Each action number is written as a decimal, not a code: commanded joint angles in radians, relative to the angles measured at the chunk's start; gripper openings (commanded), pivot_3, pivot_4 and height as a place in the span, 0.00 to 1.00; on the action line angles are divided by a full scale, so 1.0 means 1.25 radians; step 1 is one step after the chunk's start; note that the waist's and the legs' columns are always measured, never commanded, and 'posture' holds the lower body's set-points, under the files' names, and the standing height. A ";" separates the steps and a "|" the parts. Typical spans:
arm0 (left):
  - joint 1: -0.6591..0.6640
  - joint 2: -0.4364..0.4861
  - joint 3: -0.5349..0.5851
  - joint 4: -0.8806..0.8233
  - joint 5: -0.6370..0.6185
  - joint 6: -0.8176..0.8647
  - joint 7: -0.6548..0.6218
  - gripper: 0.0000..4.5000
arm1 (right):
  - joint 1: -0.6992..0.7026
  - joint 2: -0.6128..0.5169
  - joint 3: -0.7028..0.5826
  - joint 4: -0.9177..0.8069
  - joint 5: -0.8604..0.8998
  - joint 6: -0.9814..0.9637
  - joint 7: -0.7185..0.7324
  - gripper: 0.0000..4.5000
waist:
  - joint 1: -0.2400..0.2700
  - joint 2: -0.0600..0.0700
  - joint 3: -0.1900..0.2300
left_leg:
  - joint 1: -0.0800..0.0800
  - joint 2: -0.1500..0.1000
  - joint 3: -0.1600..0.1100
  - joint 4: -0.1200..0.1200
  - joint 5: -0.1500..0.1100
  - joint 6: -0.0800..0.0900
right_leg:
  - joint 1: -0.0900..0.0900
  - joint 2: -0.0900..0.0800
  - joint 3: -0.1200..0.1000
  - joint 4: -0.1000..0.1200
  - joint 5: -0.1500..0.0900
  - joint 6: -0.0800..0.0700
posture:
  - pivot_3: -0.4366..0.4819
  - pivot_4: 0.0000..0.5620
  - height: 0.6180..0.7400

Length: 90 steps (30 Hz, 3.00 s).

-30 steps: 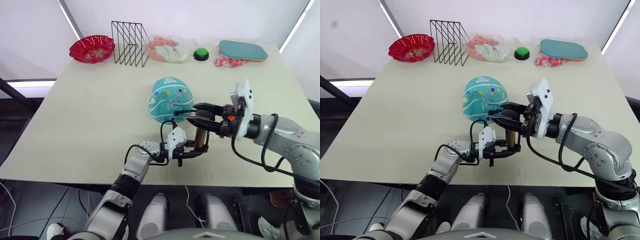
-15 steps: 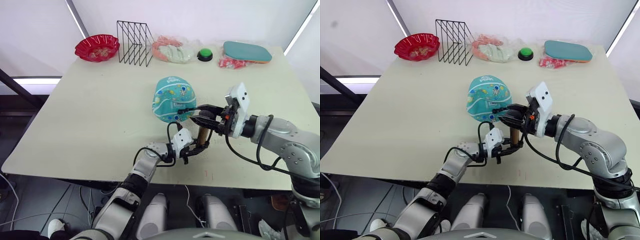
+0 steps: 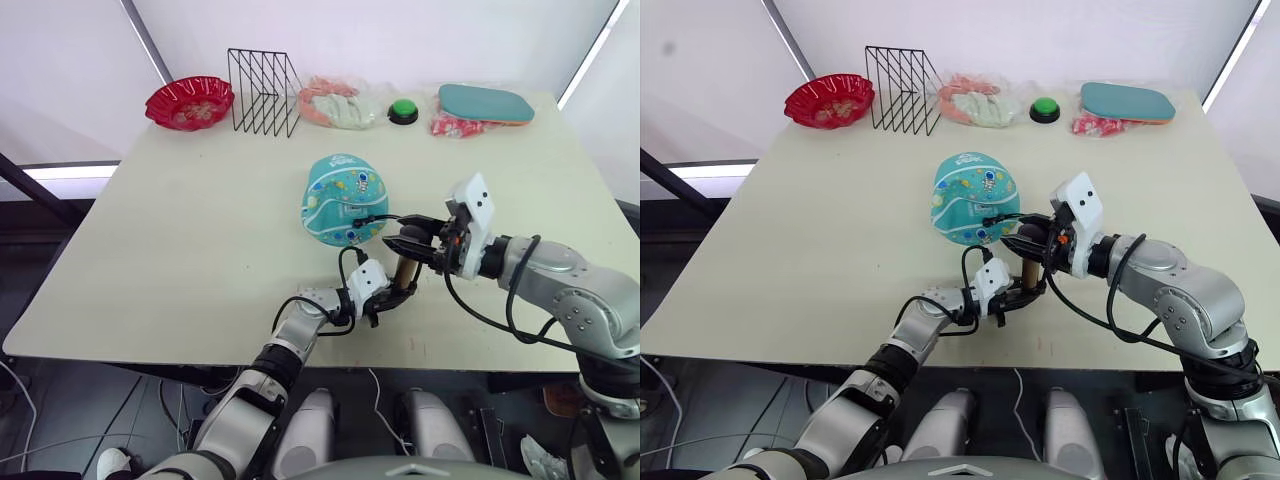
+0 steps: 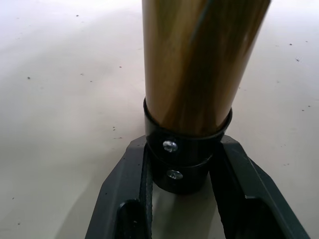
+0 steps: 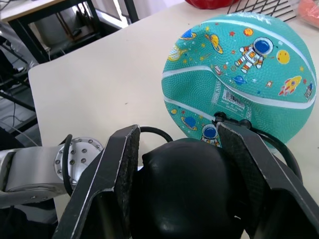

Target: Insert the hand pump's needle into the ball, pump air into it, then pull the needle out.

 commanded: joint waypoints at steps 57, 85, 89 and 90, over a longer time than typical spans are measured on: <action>0.120 0.057 0.011 -0.093 -0.002 0.068 -0.033 0.25 | -0.132 -0.083 -0.084 0.074 0.050 -0.031 0.113 0.44 | -0.016 -0.009 -0.028 | 0.004 0.006 0.026 -0.008 -0.004 0.008 | -0.010 0.004 0.025 -0.002 0.002 0.003 | 0.48 0.27 1.00; 0.123 0.043 0.000 -0.102 -0.015 0.079 -0.020 0.25 | 0.022 -0.020 0.161 0.268 -0.144 -0.188 0.151 0.44 | -0.020 -0.011 -0.029 | 0.009 0.007 0.029 -0.009 -0.005 0.009 | -0.007 0.005 0.027 -0.002 0.002 0.003 | 0.48 0.27 1.00; 0.127 0.041 -0.002 -0.103 -0.013 0.085 -0.016 0.25 | 0.053 0.007 0.206 0.345 -0.215 -0.255 0.175 0.44 | -0.020 -0.012 -0.032 | 0.017 0.008 0.030 -0.011 -0.005 0.009 | -0.001 0.006 0.028 -0.003 0.001 0.003 | 0.48 0.27 1.00; 0.128 0.040 -0.002 -0.103 -0.014 0.087 -0.016 0.25 | 0.049 0.010 0.195 0.335 -0.211 -0.255 0.176 0.44 | -0.020 -0.012 -0.033 | 0.019 0.008 0.030 -0.012 -0.005 0.009 | 0.002 0.006 0.028 -0.003 0.000 0.005 | 0.48 0.27 1.00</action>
